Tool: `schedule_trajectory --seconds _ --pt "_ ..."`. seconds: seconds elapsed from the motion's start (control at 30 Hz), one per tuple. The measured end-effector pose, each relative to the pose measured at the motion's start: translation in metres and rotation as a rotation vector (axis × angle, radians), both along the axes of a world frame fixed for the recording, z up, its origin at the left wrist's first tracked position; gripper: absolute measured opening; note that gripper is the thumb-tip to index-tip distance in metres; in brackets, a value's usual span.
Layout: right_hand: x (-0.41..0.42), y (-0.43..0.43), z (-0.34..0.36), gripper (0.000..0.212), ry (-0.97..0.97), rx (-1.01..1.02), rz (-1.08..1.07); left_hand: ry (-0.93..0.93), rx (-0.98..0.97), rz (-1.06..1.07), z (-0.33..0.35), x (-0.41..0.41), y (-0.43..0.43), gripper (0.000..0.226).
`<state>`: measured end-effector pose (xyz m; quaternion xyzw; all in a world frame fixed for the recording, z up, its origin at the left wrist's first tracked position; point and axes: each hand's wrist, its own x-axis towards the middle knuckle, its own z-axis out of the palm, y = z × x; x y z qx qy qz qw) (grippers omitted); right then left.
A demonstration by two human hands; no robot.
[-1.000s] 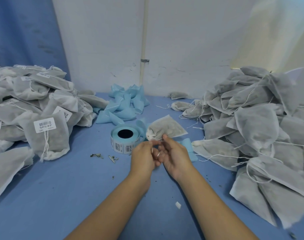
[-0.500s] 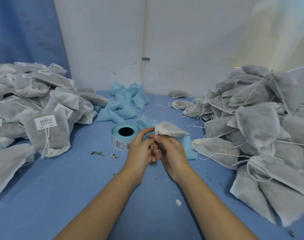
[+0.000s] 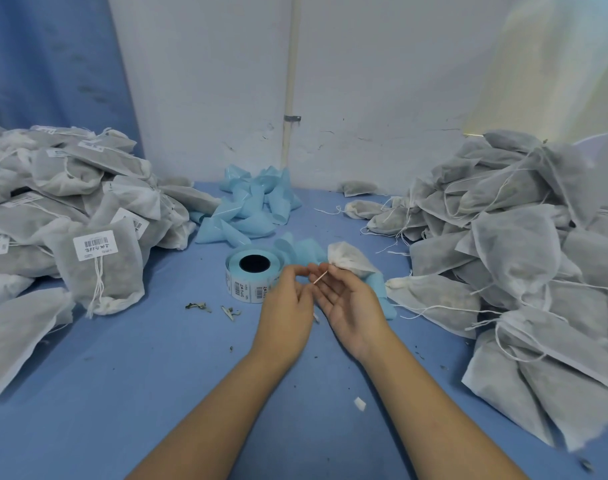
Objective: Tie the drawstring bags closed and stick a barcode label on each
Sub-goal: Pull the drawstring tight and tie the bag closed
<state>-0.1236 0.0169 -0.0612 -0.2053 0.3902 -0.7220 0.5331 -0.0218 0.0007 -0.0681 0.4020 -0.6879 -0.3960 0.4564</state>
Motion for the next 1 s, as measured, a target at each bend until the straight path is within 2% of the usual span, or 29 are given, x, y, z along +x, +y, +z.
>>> schedule_trajectory --seconds 0.07,0.1,0.2,0.27,0.33,0.43,0.53,0.6,0.7,0.77,0.93,1.0 --pt "0.000 -0.001 0.002 0.009 0.035 0.004 0.006 -0.066 -0.102 0.058 -0.001 0.005 0.000 0.008" --pt "0.001 -0.001 0.002 0.010 0.129 0.021 -0.008 -0.108 -0.146 0.090 -0.002 0.007 -0.002 0.009" --pt "0.002 0.003 0.001 0.020 0.762 0.110 -0.136 -0.419 -0.303 0.183 -0.002 0.012 -0.006 0.019" --pt "0.003 0.006 0.000 0.019 1.019 0.131 -0.218 -0.547 -0.339 0.213 0.001 0.015 -0.005 0.023" --pt "0.003 0.007 -0.001 0.020 1.231 0.179 -0.315 -0.617 -0.379 0.213 0.003 0.015 -0.004 0.027" --pt "0.001 0.009 0.001 0.016 1.668 0.248 -0.444 -0.704 -0.473 0.241 0.005 0.012 -0.001 0.028" --pt "0.000 0.012 0.003 0.021 1.956 0.293 -0.475 -0.633 -0.554 0.212 0.006 0.010 0.004 0.020" --pt "0.001 0.013 0.004 0.018 2.042 0.256 -0.498 -0.595 -0.586 0.128 0.005 0.008 0.002 0.019" --pt "0.005 0.017 0.004 0.007 2.052 0.131 -0.562 -0.453 -0.536 -0.049 0.000 0.005 -0.003 0.041" --pt "0.007 0.018 0.003 0.012 2.013 0.071 -0.603 -0.376 -0.480 -0.114 -0.002 0.004 -0.003 0.045" --pt "0.010 0.018 0.002 0.028 1.945 -0.004 -0.582 -0.070 -0.322 -0.089 -0.001 0.003 -0.003 0.025" --pt "0.011 0.017 0.000 0.030 1.885 -0.023 -0.566 -0.014 -0.297 -0.058 -0.001 0.003 -0.004 0.013"
